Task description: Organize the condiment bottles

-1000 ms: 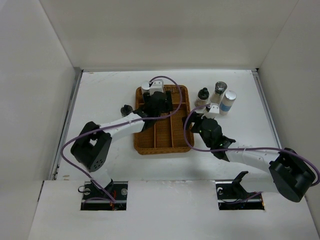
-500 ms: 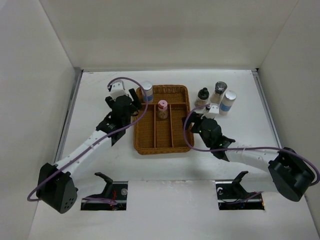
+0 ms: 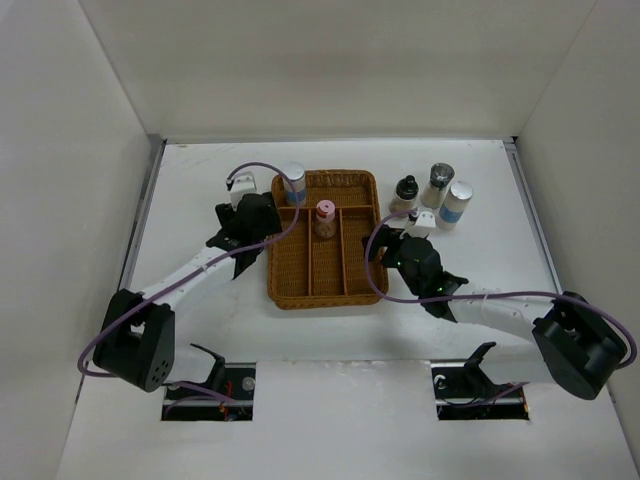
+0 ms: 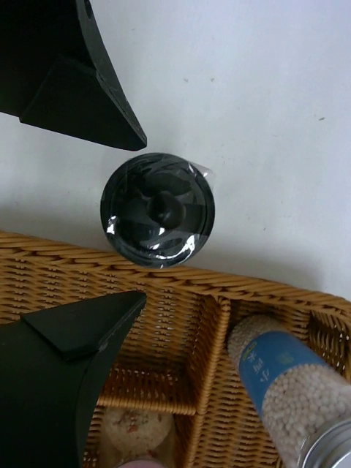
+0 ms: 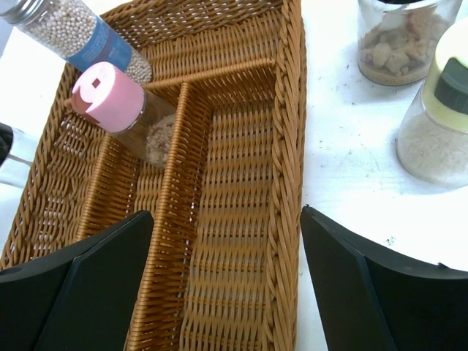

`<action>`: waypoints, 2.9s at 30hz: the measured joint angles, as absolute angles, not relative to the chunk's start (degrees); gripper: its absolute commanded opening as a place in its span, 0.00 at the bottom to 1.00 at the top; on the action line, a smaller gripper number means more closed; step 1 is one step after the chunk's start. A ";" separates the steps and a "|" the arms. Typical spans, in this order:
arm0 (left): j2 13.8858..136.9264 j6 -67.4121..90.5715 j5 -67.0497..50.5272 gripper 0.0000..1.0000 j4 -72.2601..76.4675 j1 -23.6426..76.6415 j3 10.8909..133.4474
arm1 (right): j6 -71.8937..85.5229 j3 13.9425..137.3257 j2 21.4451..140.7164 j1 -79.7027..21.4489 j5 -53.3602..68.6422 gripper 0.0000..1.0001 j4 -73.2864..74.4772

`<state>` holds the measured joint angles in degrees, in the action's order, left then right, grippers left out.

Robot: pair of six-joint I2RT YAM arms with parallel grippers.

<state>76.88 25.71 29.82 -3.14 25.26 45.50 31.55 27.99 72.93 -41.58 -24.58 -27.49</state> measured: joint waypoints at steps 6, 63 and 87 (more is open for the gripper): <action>77.65 25.10 31.29 0.77 -0.54 23.73 45.50 | 31.55 27.99 72.93 -41.58 -24.08 0.89 -27.46; 81.67 27.44 36.45 0.39 1.61 54.87 51.90 | 33.45 22.65 63.05 -38.70 -28.58 0.81 -29.17; 81.43 29.41 32.84 0.82 -0.10 53.98 46.54 | 32.56 22.65 64.12 -38.70 -28.62 0.29 -29.12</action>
<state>81.43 29.41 32.84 -0.10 53.98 46.54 32.56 22.65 64.12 -38.70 -28.62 -29.12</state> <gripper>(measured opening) 0.801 0.337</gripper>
